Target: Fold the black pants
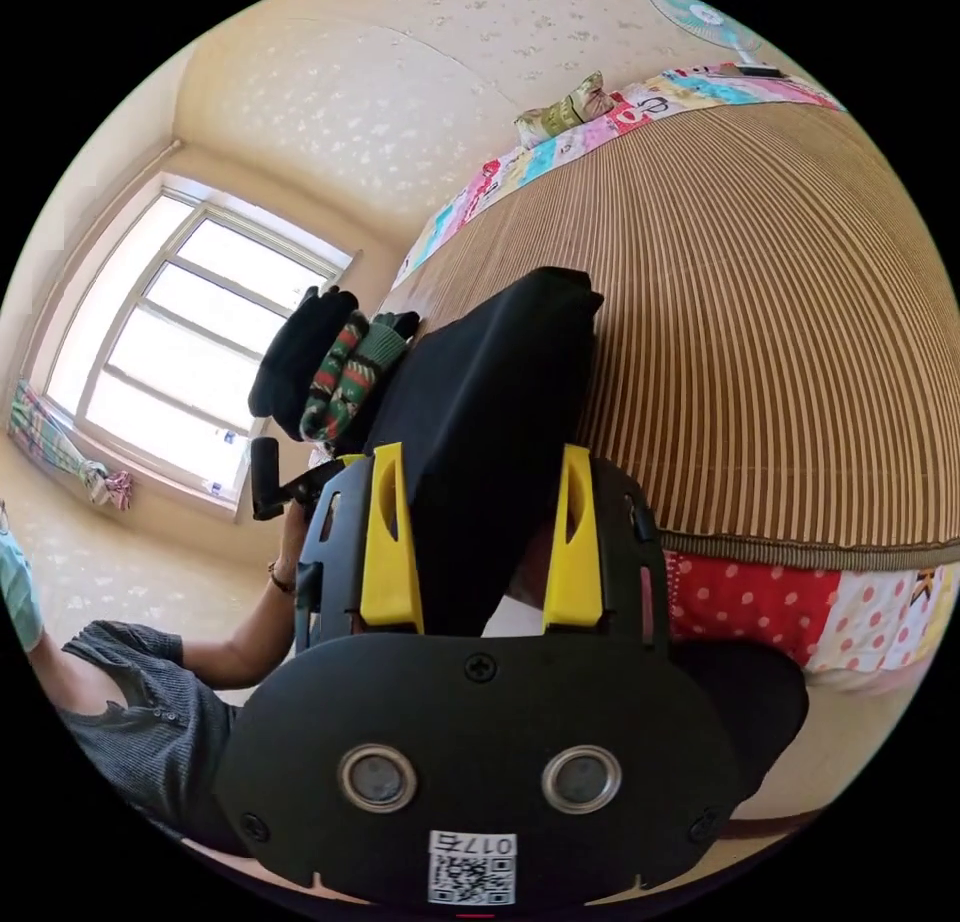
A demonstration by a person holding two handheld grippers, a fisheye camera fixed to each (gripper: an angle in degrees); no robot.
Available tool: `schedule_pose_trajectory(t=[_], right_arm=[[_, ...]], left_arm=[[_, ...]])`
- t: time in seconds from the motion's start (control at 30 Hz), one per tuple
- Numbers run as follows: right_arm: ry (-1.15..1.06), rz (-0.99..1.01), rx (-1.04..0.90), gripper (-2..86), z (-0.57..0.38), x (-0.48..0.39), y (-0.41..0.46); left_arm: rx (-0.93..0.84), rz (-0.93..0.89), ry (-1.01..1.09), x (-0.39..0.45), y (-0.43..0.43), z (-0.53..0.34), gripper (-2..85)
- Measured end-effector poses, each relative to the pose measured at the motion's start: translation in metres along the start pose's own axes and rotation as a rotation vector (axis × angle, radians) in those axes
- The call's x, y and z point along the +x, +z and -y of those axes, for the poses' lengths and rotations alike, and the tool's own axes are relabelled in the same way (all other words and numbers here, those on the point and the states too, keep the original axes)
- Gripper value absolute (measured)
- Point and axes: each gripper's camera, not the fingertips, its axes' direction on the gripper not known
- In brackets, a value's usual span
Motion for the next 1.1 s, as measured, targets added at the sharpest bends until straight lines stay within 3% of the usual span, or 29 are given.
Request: schedule_pose_trajectory(t=[0.13,0.3,0.43,0.53,0.83,1.1], right_arm=[[0.044,0.143,0.013,20.9,-0.006,0.011,0.023],[0.068,0.167,-0.130,16.4,-0.013,0.016,0.048],[0.116,0.356,-0.260,13.4,-0.014,0.029,0.058],[0.115,0.487,-0.239,10.7,-0.030,0.021,0.048],[-0.114,0.763,-0.105,8.9,-0.011,-0.104,-0.003],[-0.552,0.736,0.068,8.9,0.072,-0.334,-0.017]], left_arm=[[0.010,-0.091,0.005,-0.001,0.002,-0.015,17.8],[-0.142,-0.394,-0.097,-0.033,0.034,-0.031,15.7],[-0.198,-0.460,-0.114,-0.039,0.030,-0.039,12.6],[-0.189,-0.463,-0.054,-0.010,-0.002,-0.052,10.4],[0.004,-0.238,0.226,0.128,-0.211,-0.072,9.0],[0.450,0.013,0.354,0.169,-0.515,-0.072,10.7]])
